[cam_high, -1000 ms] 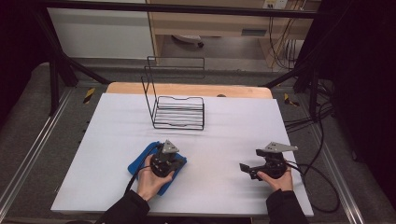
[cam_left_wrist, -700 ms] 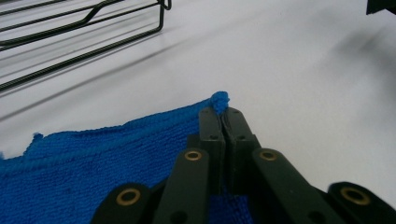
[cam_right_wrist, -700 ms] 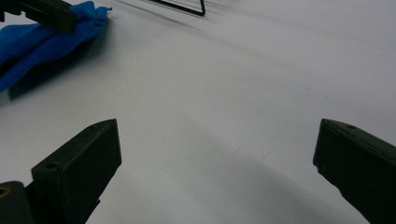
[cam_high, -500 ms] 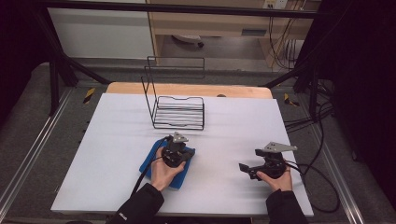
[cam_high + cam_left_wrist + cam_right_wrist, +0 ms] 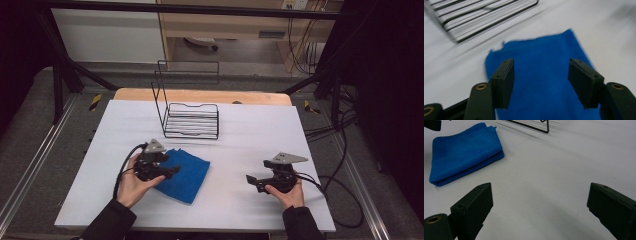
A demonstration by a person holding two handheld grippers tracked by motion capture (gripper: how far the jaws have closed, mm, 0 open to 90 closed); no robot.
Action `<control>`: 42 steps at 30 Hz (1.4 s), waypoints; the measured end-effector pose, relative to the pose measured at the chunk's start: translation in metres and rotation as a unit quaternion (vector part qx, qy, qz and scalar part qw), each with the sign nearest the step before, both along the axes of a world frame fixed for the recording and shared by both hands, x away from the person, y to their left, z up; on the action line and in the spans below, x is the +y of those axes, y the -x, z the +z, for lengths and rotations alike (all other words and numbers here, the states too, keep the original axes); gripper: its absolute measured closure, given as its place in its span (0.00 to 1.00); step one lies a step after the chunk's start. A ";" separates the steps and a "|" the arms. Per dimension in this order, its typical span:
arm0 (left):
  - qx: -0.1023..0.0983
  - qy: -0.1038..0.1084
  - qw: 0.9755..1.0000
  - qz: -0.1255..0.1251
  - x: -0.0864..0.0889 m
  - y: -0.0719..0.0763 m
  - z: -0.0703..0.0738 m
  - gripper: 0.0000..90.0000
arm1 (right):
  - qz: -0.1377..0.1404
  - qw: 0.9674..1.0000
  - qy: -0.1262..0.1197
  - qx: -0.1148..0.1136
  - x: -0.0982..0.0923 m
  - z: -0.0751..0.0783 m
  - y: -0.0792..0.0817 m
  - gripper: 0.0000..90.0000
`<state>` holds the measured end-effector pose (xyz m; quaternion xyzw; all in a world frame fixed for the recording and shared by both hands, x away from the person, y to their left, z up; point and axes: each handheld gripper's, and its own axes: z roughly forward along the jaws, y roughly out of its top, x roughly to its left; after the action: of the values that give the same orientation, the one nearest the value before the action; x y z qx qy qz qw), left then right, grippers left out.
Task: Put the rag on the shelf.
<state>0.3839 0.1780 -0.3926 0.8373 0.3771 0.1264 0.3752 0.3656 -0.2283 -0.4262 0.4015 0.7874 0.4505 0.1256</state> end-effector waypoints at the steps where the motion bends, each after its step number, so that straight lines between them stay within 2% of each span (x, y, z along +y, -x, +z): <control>1: 0.002 -0.007 1.000 0.005 0.009 0.003 -0.002 0.42 | 0.004 1.000 0.002 0.001 0.005 0.000 0.001 0.08; 3: 0.010 -0.009 1.000 0.014 0.026 0.010 -0.008 0.43 | 0.006 1.000 0.003 0.001 0.010 0.001 0.002 0.09; 5: 0.026 -0.010 0.999 0.026 0.047 0.017 -0.020 0.47 | 0.015 1.000 0.005 0.002 0.028 0.003 0.005 0.10; 9: 0.043 0.002 0.999 0.032 0.060 0.022 -0.029 0.58 | 0.034 0.999 0.011 0.010 0.055 0.005 0.009 0.12; 11: 0.053 0.007 0.998 0.030 0.062 0.023 -0.034 0.62 | 0.048 0.999 0.012 0.012 0.071 0.005 0.010 0.16; 12: 0.056 0.008 0.998 0.028 0.063 0.023 -0.036 0.62 | 0.048 0.999 0.012 0.012 0.071 0.005 0.010 0.16; 13: 0.061 0.010 0.998 0.026 0.062 0.023 -0.037 0.69 | 0.061 0.998 0.011 0.017 0.087 0.005 0.013 0.19; 14: 0.064 0.011 0.998 0.024 0.062 0.023 -0.039 0.72 | 0.072 0.997 0.009 0.018 0.095 0.005 0.015 0.22; 15: 0.069 0.013 0.997 0.023 0.062 0.023 -0.041 0.72 | 0.072 0.997 0.009 0.018 0.095 0.005 0.015 0.22; 16: 0.073 0.015 0.997 0.020 0.062 0.024 -0.042 0.76 | 0.082 0.996 0.010 0.018 0.103 0.004 0.017 0.25; 17: 0.076 0.017 0.997 0.019 0.063 0.024 -0.043 0.83 | 0.100 0.995 0.010 0.015 0.118 0.003 0.022 0.32; 20: 0.082 0.014 0.996 0.019 0.062 0.027 -0.046 0.89 | 0.120 0.993 0.012 0.022 0.137 0.001 0.028 0.40; 21: 0.082 0.009 0.996 0.020 0.062 0.027 -0.047 0.91 | 0.120 0.993 0.012 0.022 0.137 0.001 0.028 0.40; 23: 0.091 0.014 0.996 0.020 0.062 0.028 -0.050 0.92 | 0.127 0.991 0.019 0.028 0.148 -0.002 0.032 0.44; 24: 0.091 0.016 0.995 0.022 0.062 0.028 -0.050 0.94 | 0.127 0.991 0.022 0.033 0.157 -0.006 0.035 0.48; 26: 0.092 0.015 0.995 0.023 0.061 0.028 -0.050 0.95 | 0.119 0.992 0.018 0.040 0.163 -0.009 0.036 0.51; 29: 0.091 0.014 0.995 0.023 0.061 0.029 -0.050 0.95 | 0.112 0.993 0.018 0.045 0.169 -0.012 0.037 0.52; 31: 0.092 0.016 0.995 0.024 0.061 0.028 -0.050 0.95 | 0.102 0.993 0.017 0.050 0.173 -0.014 0.038 0.52; 32: 0.091 0.017 0.995 0.024 0.061 0.028 -0.050 0.95 | 0.086 0.994 0.019 0.058 0.175 -0.018 0.038 0.52; 35: 0.085 0.013 0.996 0.023 0.060 0.029 -0.050 0.95 | 0.074 0.995 0.024 0.060 0.176 -0.020 0.039 0.51; 38: 0.082 0.012 0.996 0.022 0.060 0.030 -0.050 0.95 | 0.066 0.995 0.024 0.068 0.178 -0.023 0.038 0.49; 42: 0.080 0.009 0.996 0.023 0.060 0.030 -0.050 0.95 | 0.073 0.994 0.032 0.072 0.182 -0.027 0.040 0.50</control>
<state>0.3536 0.2375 -0.4427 0.8327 0.4258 0.0639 0.3481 0.3252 -0.0465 -0.4533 0.3703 0.8357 0.4027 0.0484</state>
